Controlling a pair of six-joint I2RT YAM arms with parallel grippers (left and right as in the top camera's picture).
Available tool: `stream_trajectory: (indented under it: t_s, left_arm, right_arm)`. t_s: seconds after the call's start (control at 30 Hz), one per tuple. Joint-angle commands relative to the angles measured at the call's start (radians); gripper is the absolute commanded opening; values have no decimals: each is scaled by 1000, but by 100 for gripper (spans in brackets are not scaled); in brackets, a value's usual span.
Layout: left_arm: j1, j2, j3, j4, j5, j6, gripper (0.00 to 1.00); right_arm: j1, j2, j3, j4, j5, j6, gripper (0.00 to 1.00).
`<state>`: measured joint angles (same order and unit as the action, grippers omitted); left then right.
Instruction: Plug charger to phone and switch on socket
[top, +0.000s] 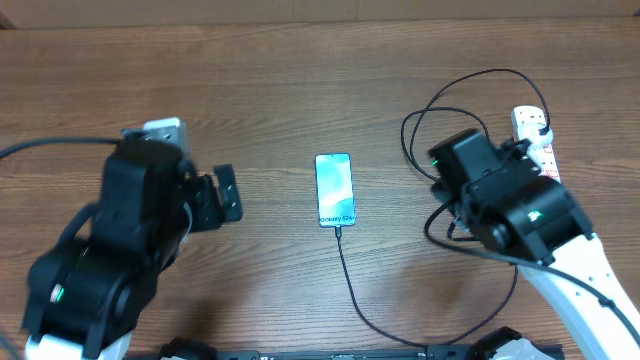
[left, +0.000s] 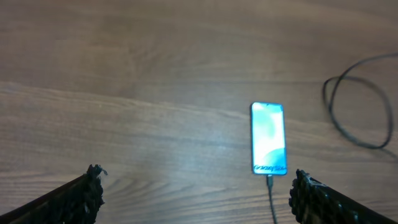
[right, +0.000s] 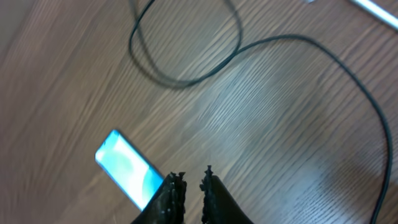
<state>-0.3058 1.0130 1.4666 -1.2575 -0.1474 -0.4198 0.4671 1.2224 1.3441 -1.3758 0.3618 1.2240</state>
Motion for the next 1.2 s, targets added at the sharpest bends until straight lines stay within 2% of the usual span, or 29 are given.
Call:
stream_trajectory:
  t_s: [0.0,0.13,0.43,0.7,0.77,0.97,1.17]
  left_arm:
    - [13,-91,5,1,-17,-3,100]
    - [87,-203,5,0,-16,-3,100]
    - [200,-372,5,-3,-17,-3,100]
    - [209,-486,5,-3,-17,-3,100]
    - [212,-515,5,-4,-17,-3,100]
    - [272,-553,5,-16,-17,-3,100]
    - [315,-582,5,-104,-17,-3,100]
  right_arm:
    - [-114,1,-4,23,-58,-60,11]
    - [-259,3,-4,81,-151,-160,6]
    - [-464,50,-4,150,-166,-298,4]
    - [-638,199,-3,217,-226,-319,4]
    - [-676,272,-3,257,-293,-370,4]
    - [-693,378,-3,284,-323,-370,4]
    - [-693,407,-3,372,-322,-392,4]
